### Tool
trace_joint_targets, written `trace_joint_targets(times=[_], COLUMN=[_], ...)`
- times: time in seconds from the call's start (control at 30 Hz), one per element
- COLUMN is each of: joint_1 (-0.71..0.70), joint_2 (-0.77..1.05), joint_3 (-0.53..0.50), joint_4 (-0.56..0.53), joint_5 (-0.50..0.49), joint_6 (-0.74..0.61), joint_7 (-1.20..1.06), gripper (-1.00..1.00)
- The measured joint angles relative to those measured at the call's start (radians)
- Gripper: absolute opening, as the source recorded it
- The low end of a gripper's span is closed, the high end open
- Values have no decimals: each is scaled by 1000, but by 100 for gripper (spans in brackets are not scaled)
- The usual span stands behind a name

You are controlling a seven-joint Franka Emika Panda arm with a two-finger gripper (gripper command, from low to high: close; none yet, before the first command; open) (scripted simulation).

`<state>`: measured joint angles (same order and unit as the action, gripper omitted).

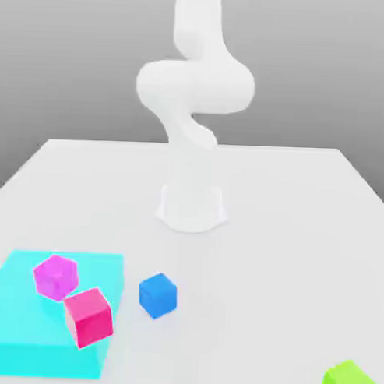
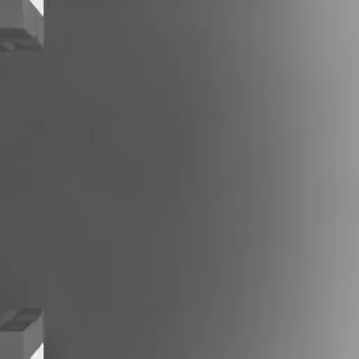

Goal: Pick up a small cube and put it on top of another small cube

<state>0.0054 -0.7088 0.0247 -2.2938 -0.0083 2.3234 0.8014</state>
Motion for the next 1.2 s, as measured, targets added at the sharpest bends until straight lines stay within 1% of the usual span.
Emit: trace_joint_targets(times=[0.37, 0.6, 1.0, 1.13, 1.17, 1.2], joint_1=[29, 71, 178, 217, 225, 225], joint_2=[404, 659, 1093, 1238, 1263, 1263], joint_3=[113, 169, 209, 171, 162, 162], joint_4=[27, 45, 75, 104, 110, 110], joint_5=[-56, -112, -178, -224, -232, -232], joint_6=[104, 168, 282, 378, 397, 397], joint_7=[21, 49, 77, 108, 114, 114], gripper=[0, 0, 0, 0, -100, -100])
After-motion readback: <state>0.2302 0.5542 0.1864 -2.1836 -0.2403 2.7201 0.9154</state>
